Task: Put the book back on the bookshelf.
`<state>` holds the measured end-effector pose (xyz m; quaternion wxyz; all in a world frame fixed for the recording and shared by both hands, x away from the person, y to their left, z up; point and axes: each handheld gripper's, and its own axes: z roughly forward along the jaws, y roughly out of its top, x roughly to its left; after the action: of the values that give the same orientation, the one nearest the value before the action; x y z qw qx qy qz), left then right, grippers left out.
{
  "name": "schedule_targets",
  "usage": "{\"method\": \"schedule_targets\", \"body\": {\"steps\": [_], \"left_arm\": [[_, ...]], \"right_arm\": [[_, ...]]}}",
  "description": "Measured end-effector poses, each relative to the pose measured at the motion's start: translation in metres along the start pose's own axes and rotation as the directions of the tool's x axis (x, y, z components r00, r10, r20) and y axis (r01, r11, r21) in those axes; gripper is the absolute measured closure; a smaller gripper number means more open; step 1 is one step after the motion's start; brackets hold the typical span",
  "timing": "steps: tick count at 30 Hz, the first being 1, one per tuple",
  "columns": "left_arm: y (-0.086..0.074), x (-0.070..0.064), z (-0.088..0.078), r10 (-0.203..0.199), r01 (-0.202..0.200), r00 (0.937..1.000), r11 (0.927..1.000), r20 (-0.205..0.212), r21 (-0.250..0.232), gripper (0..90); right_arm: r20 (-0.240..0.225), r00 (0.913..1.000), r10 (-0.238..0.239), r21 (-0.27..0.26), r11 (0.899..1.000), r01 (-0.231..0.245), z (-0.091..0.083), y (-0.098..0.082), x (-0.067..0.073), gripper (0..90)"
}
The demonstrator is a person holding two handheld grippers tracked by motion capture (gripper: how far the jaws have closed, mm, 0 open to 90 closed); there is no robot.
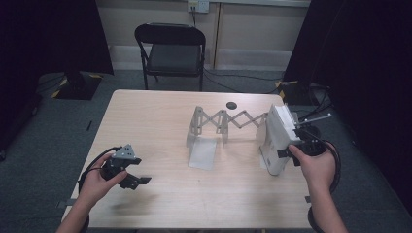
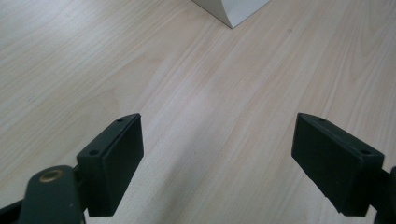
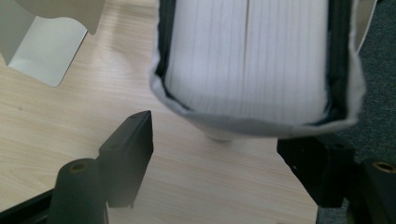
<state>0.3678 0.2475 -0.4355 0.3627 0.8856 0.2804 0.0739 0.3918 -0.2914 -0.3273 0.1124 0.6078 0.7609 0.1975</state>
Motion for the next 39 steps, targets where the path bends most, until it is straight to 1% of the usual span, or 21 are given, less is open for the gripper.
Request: {"method": "schedule_targets", "body": {"steps": [2, 4, 7, 9, 12, 16, 18, 21, 25, 28, 31, 39], "left_arm": [[0.0, 0.0, 0.0, 0.003, -0.003, 1.0, 1.0, 0.001, 0.0, 16.7], [0.001, 0.0, -0.001, 0.002, -0.002, 1.0, 1.0, -0.003, -0.001, 16.7], [0.001, 0.0, -0.001, 0.001, -0.001, 1.0, 1.0, 0.0, -0.007, 16.7], [0.001, 0.0, -0.001, 0.0, 0.0, 1.0, 1.0, -0.001, -0.006, 16.7], [0.001, 0.0, -0.001, 0.002, -0.002, 1.0, 1.0, 0.0, -0.004, 16.6], [0.001, -0.001, -0.001, -0.002, 0.002, 1.0, 1.0, 0.002, -0.008, 16.7], [0.001, -0.001, 0.0, 0.002, -0.002, 1.0, 1.0, 0.006, -0.006, 16.6], [0.001, -0.001, 0.001, 0.002, -0.002, 1.0, 1.0, 0.002, -0.002, 16.7], [0.002, 0.0, 0.0, 0.001, -0.001, 1.0, 1.0, 0.005, -0.008, 16.7], [0.002, 0.0, -0.001, -0.003, 0.003, 1.0, 1.0, 0.002, -0.008, 16.6], [0.002, 0.0, 0.0, -0.001, 0.001, 1.0, 0.9999, 0.005, -0.014, 16.7], [0.001, 0.0, 0.0, 0.005, -0.005, 1.0, 1.0, 0.004, 0.0, 16.7]], "right_arm": [[-0.002, 1.0, -0.006, -0.009, 1.0, 0.006, -0.002, -0.003, 0.001, 25.7], [-0.013, 0.9999, -0.002, -0.013, 1.0, 0.002, -0.003, -0.004, 0.002, 24.6], [-0.016, 0.9998, -0.007, -0.019, 1.0, 0.007, -0.005, -0.005, 0.002, 24.6], [-0.033, 0.9995, -0.005, -0.023, 1.0, 0.004, -0.006, -0.006, 0.003, 24.6], [-0.025, 0.9995, -0.019, -0.016, 1.0, 0.019, -0.006, -0.008, 0.004, 24.1], [-0.031, 0.9993, -0.022, -0.013, 1.0, 0.022, -0.007, -0.011, 0.003, 23.1], [-0.039, 0.9991, -0.019, -0.017, 1.0, 0.018, -0.007, -0.013, 0.003, 23.1], [-0.044, 0.9986, -0.029, -0.01, 1.0, 0.028, -0.007, -0.015, 0.005, 23.0], [-0.059, 0.9973, -0.045, -0.01, 0.999, 0.044, -0.004, -0.018, 0.009, 23.0], [-0.067, 0.996, -0.06, -0.005, 0.998, 0.059, -0.002, -0.018, 0.014, 23.0], [-0.072, 0.9952, -0.066, -0.007, 0.998, 0.066, -0.002, -0.018, 0.016, 23.0], [-0.079, 0.9938, -0.079, 0.006, 0.997, 0.079, 0.002, -0.017, 0.023, 23.0]]}}
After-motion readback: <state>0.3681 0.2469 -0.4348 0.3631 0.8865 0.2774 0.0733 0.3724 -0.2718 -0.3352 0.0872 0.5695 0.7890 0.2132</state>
